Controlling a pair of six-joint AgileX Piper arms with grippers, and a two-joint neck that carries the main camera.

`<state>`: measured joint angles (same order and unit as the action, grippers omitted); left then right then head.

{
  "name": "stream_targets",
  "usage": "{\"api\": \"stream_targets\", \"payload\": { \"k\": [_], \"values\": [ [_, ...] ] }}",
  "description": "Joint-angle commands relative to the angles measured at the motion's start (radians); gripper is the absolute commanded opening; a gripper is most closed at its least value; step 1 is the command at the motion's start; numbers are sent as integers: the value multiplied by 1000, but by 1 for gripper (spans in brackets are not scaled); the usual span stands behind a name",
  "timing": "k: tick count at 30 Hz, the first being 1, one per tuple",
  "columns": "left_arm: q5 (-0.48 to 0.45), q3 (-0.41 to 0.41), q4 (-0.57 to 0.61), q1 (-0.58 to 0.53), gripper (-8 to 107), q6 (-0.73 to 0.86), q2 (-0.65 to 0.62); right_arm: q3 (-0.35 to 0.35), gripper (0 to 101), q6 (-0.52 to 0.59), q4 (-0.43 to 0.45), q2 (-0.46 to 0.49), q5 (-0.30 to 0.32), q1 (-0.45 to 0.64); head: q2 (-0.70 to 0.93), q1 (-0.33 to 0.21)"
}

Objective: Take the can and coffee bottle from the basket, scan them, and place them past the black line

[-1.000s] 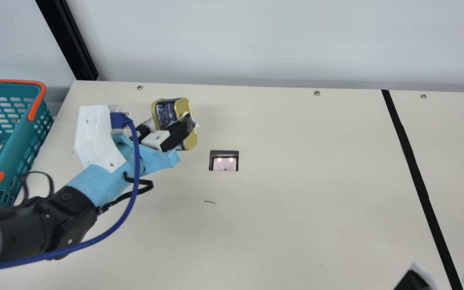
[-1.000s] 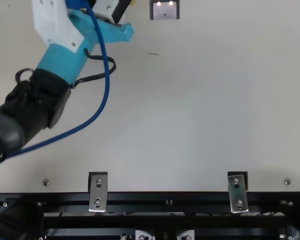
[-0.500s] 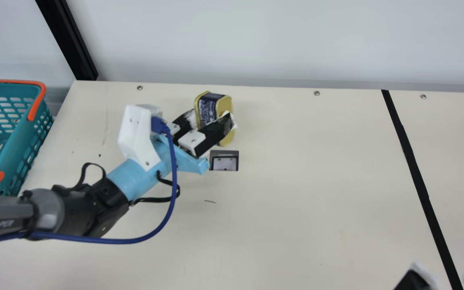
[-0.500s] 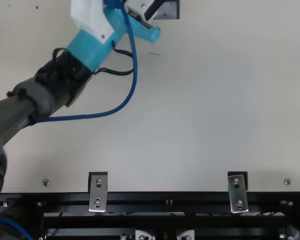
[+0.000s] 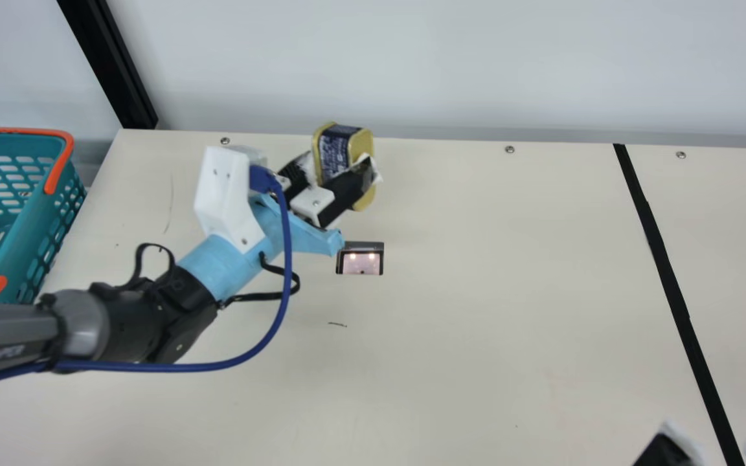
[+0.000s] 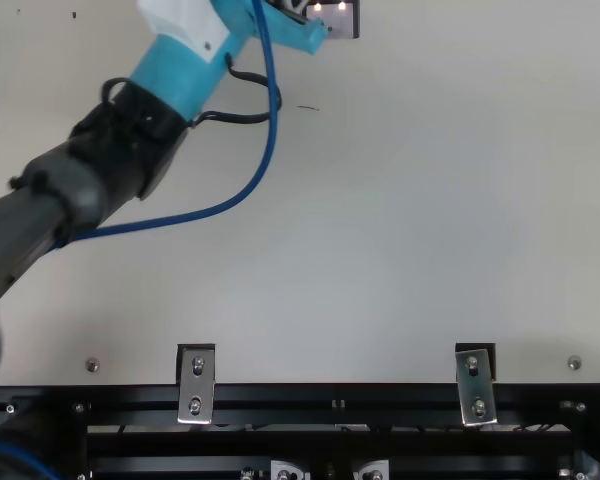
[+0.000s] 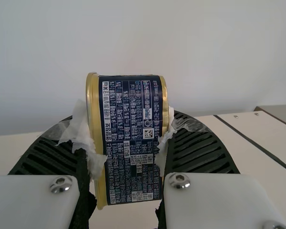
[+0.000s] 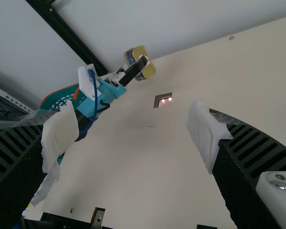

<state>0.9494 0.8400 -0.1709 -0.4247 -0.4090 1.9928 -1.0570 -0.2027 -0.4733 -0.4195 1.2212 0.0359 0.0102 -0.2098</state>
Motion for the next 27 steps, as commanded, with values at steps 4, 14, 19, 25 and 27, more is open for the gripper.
{"api": "stream_targets", "payload": {
  "k": [4, 14, 19, 25, 27],
  "values": [
    [-175, -26, 17, 17, 10, 60, -187, 0, 101, 0, 0, 0, 0, 0, -2, 0],
    [-645, 7, 4, 33, 10, 237, -413, 0, 101, 0, 0, 0, 0, 0, -2, 0],
    [-835, 31, -15, 41, 10, 340, -463, 0, 101, 0, 0, 0, 0, 0, -2, 0],
    [-1033, 60, -70, 30, 10, 397, -490, 0, 101, 0, 0, 0, 0, 0, -2, 0],
    [-1091, 69, -85, 13, 10, 409, -492, 0, 101, 0, 0, 0, 0, 0, -2, 0]
  ]
}}
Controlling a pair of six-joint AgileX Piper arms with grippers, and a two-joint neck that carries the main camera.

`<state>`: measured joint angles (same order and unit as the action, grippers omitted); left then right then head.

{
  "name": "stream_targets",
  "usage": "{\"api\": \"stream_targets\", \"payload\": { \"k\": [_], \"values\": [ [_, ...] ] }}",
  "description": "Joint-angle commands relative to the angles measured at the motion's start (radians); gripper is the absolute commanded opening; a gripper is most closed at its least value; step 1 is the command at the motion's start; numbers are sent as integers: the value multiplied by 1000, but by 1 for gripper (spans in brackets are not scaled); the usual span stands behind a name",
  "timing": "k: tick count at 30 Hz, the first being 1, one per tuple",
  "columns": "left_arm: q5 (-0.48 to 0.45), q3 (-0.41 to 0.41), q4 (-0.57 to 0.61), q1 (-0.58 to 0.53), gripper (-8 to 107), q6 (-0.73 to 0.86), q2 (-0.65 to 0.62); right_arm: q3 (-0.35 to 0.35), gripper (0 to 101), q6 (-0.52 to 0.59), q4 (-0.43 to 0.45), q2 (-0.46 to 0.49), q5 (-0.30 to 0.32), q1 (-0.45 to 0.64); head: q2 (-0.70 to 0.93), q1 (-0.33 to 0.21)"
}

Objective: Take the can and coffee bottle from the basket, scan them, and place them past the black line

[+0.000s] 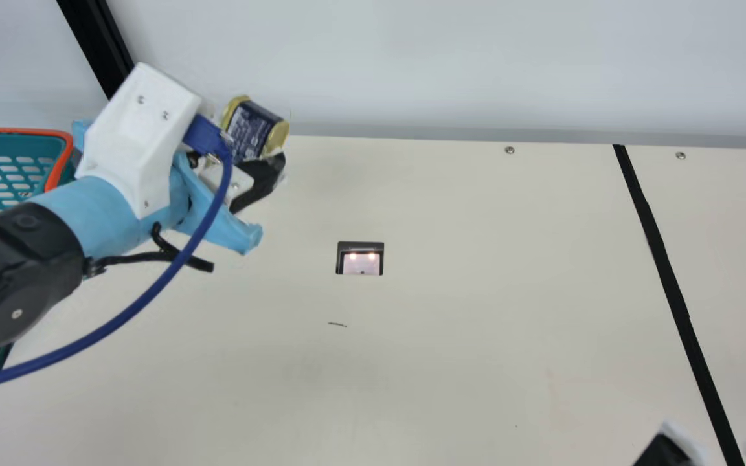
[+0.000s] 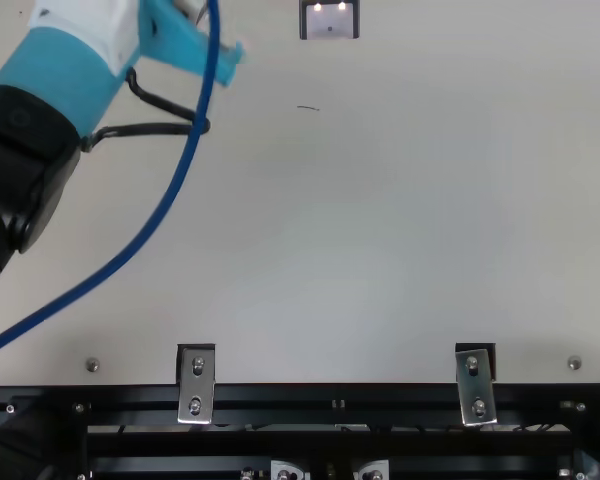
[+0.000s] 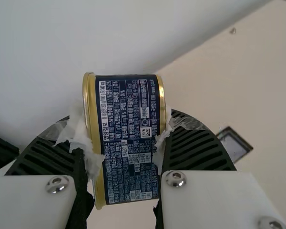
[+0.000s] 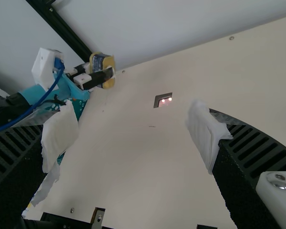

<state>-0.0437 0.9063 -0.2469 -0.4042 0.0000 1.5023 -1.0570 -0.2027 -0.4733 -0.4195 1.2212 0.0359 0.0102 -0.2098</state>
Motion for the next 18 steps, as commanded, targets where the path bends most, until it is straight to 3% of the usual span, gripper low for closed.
{"api": "stream_targets", "payload": {
  "k": [1, 8, 18],
  "values": [
    [-130, 10, -6, -19, 10, 11, -2, 0, 101, 0, 0, 0, 0, 0, -2, 0],
    [-280, 49, 83, -53, 10, 201, -3, 0, 101, 0, 0, 0, 0, 0, -2, 0],
    [-440, 111, 318, -41, 10, 703, 29, 0, 101, 0, 0, 0, 0, 0, -2, 0]
  ]
}}
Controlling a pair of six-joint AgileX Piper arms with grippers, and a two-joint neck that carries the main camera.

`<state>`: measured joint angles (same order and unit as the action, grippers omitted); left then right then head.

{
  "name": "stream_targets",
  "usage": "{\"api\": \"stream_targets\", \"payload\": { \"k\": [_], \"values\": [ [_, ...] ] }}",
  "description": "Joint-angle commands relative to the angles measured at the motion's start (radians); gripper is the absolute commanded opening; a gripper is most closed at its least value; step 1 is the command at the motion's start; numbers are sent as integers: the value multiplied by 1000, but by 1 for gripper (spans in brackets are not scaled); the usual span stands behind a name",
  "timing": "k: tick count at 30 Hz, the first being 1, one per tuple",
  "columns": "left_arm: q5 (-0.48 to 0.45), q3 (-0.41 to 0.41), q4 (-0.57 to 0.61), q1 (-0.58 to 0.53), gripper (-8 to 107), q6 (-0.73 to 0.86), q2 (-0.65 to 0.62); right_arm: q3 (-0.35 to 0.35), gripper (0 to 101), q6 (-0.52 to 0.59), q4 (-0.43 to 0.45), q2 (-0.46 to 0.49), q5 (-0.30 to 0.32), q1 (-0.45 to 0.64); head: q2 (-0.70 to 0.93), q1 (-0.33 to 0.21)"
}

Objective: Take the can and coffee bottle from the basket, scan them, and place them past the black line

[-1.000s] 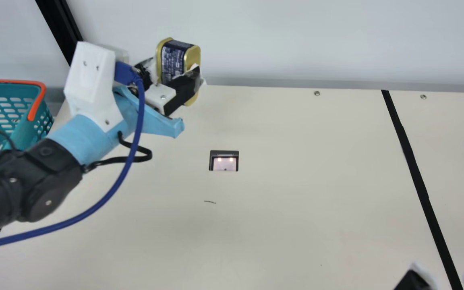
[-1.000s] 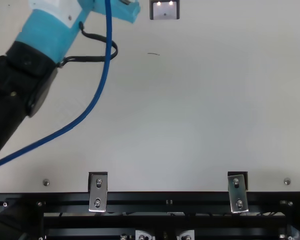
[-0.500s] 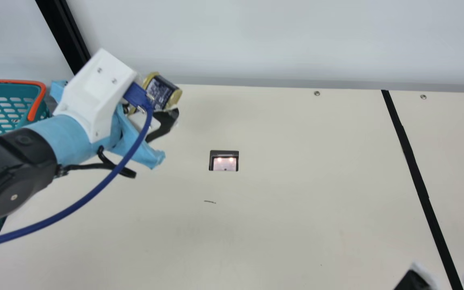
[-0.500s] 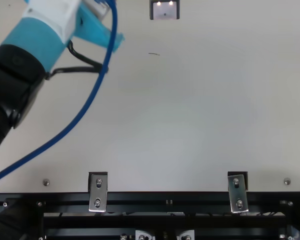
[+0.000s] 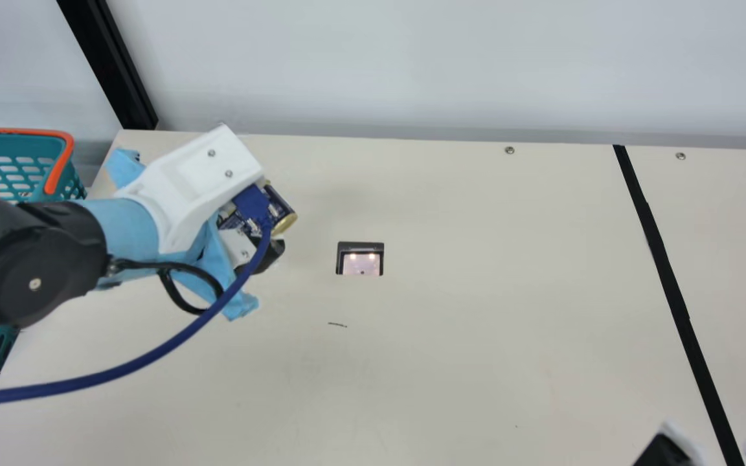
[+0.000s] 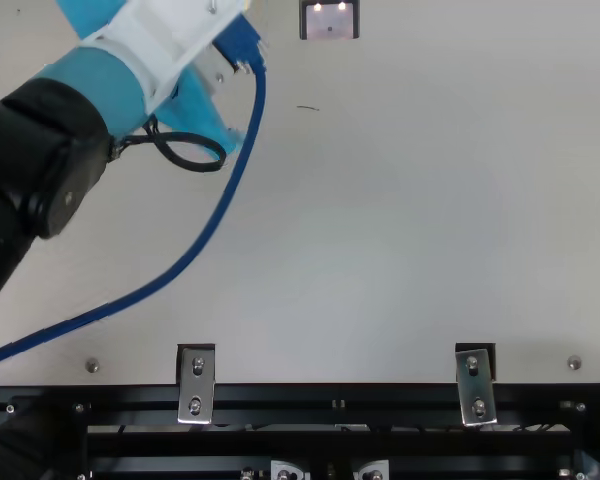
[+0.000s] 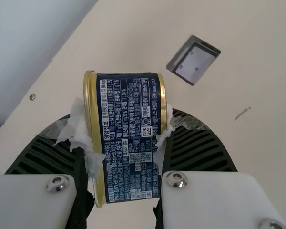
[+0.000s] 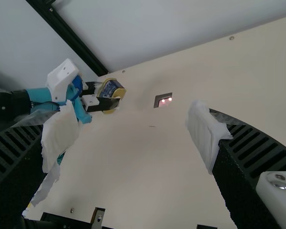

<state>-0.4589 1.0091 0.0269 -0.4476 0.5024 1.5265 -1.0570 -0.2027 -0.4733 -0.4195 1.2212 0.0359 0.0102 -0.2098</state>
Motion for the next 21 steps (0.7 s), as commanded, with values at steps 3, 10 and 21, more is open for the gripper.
{"api": "stream_targets", "payload": {
  "k": [3, 10, 21],
  "values": [
    [-73, 38, 98, 13, 10, 348, 23, 0, 101, 0, 0, 0, 0, 0, -2, 0],
    [-205, 125, 221, 24, 10, 632, 84, 0, 101, 0, 0, 0, 0, 0, -2, 0],
    [-414, 231, 309, -6, 10, 856, 217, 0, 101, 0, 0, 0, 0, 0, -2, 0]
  ]
}}
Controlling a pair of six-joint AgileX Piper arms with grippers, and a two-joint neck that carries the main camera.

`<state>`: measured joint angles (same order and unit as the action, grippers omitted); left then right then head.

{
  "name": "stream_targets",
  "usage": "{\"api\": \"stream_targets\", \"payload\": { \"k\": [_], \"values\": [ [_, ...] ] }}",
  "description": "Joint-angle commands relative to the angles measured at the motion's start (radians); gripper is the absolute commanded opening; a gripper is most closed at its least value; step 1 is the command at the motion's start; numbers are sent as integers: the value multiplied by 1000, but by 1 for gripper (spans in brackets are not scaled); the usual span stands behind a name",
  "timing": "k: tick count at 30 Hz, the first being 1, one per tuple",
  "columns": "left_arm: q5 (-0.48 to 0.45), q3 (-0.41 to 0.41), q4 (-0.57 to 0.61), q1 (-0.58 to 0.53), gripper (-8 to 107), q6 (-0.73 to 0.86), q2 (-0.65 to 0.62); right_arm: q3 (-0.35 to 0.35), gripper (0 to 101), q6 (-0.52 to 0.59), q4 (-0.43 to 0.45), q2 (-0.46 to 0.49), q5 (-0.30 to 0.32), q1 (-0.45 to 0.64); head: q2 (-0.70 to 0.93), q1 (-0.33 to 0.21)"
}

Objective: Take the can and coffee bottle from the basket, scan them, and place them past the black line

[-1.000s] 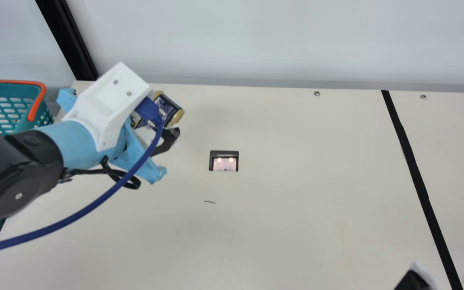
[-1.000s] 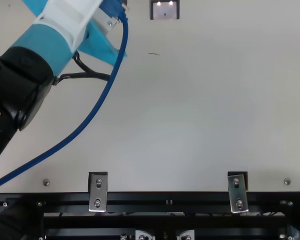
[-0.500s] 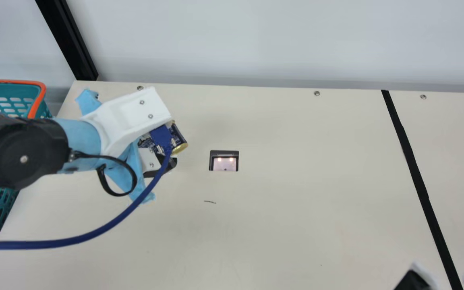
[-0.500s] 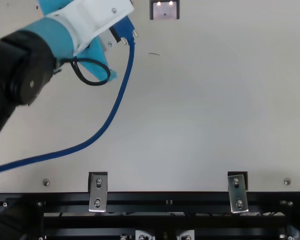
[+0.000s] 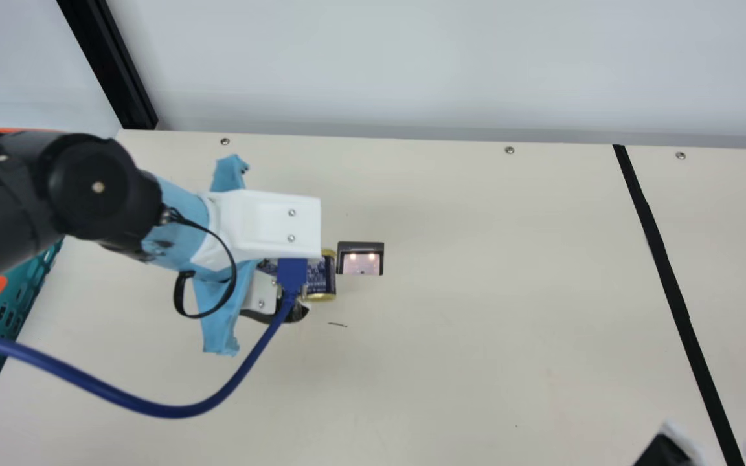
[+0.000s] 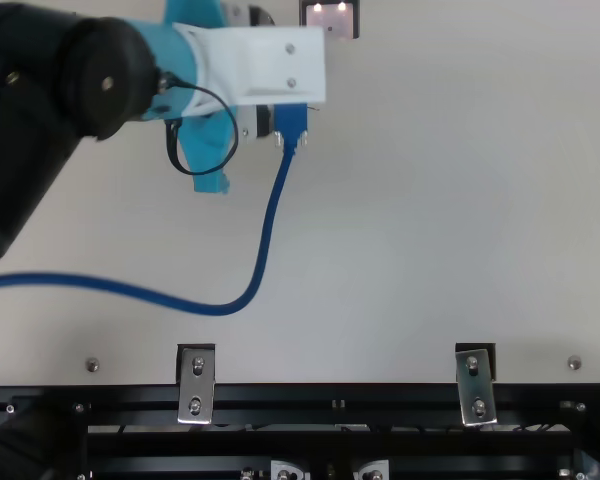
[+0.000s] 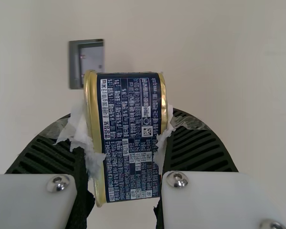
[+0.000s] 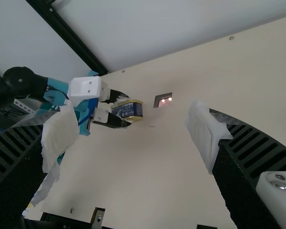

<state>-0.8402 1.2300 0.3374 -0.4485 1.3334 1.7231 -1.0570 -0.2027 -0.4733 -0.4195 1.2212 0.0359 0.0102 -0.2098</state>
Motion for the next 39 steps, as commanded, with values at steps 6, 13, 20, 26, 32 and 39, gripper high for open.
{"api": "stream_targets", "payload": {
  "k": [6, 13, 20, 26, 32, 39],
  "values": [
    [-102, 50, 10, -44, 10, 54, 88, 0, 101, 0, 0, 0, 0, 0, -2, 0],
    [-130, 71, 27, -86, 40, 73, 140, 0, 101, 0, 0, 0, 0, 0, -2, 0],
    [-99, 50, 104, -64, 90, 103, 97, 0, 101, 0, 0, 0, 0, 0, -2, 0],
    [-27, -18, 287, 50, 90, 113, -44, 0, 101, 0, 1, 0, 0, 0, -2, 0],
    [207, -120, 414, 172, 90, 25, -177, 2, 101, 4, -3, 0, -1, 4, -2, 0],
    [602, -258, 438, 195, 90, -81, -269, 36, 101, 69, -9, -69, -42, -11, -2, 0]
  ]
}}
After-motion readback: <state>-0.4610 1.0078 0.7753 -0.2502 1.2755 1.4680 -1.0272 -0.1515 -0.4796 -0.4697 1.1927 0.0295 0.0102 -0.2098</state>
